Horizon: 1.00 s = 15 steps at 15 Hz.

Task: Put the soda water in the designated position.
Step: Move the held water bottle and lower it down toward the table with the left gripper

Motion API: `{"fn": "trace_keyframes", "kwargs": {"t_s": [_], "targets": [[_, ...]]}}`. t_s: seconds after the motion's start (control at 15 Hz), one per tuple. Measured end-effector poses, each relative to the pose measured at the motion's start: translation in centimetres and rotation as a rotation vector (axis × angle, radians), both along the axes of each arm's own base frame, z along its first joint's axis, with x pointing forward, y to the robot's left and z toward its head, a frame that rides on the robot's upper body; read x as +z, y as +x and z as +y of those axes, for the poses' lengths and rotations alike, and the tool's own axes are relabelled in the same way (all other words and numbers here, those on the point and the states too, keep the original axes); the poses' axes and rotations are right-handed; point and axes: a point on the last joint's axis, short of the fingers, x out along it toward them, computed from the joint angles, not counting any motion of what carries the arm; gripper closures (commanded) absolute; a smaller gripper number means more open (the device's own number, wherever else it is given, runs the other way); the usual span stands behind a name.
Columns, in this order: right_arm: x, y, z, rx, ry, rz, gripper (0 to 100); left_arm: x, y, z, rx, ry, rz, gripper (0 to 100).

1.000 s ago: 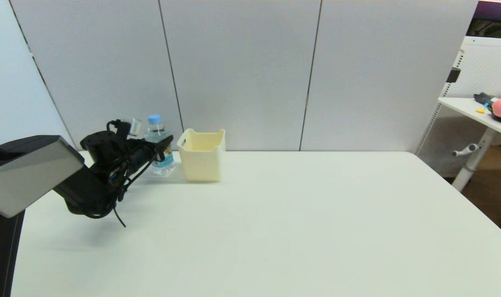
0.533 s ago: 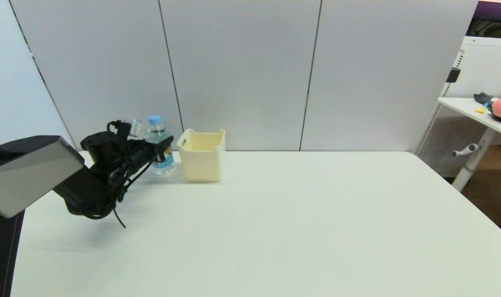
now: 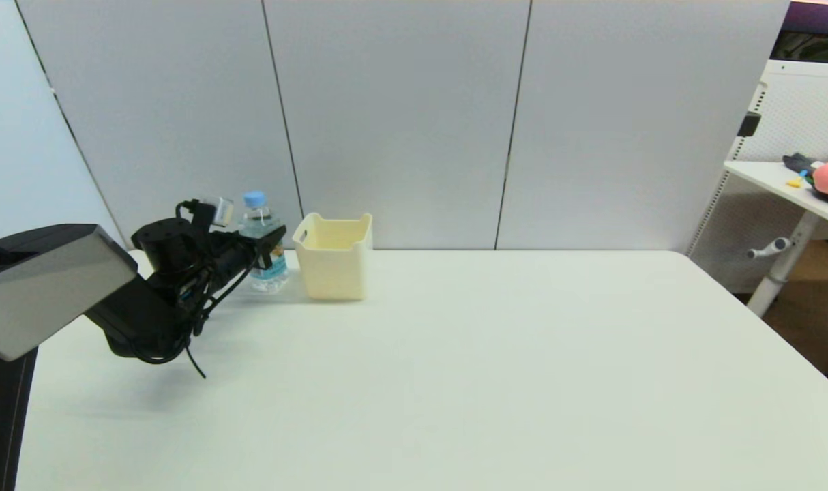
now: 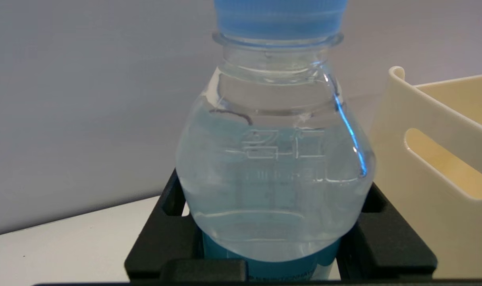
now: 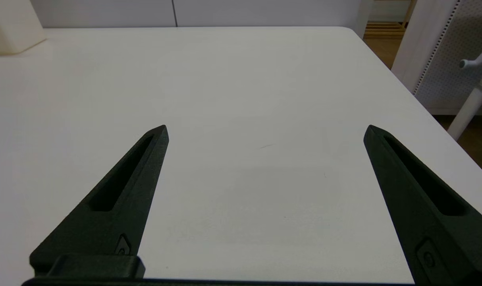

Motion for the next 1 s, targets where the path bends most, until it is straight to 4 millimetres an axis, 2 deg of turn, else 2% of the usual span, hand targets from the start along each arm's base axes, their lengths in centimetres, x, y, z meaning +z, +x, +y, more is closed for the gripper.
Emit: {"fn": "trace_keyframes", "kwargs": {"t_s": [1.0], "targets": [[0.0, 0.0, 0.0, 0.0, 0.0, 0.0, 0, 0.31, -0.8, 0.01, 0.002, 0.015, 0.009, 100]]}}
